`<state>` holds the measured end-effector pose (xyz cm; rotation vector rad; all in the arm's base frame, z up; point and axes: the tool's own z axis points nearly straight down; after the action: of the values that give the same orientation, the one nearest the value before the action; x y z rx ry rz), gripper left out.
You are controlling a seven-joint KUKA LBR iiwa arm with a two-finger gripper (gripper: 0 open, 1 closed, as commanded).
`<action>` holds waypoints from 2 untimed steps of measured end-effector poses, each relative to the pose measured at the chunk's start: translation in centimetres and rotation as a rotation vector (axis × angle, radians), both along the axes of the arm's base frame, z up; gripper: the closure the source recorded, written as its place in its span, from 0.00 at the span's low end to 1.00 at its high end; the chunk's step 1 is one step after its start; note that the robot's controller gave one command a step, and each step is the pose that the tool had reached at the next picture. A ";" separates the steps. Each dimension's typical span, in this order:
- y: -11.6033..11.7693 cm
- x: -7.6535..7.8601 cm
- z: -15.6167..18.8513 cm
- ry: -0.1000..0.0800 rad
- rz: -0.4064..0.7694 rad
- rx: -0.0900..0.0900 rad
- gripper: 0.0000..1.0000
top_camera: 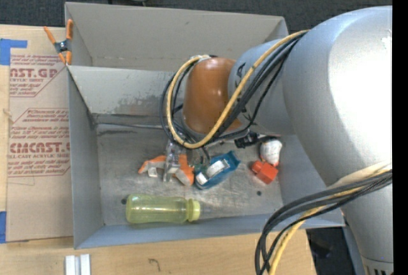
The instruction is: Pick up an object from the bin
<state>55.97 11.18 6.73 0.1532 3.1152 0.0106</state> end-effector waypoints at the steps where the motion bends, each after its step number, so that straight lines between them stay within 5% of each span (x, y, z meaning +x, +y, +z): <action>1: 0.0 -0.2 0.7 0.010 0.000 -0.002 1.00; 2: -0.1 -0.5 2.5 0.024 0.000 -0.004 1.00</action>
Offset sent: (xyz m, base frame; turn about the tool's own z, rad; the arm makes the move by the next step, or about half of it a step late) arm 0.0000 0.0000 0.0665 -0.0001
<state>55.52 11.13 9.19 0.1542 3.1388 0.0018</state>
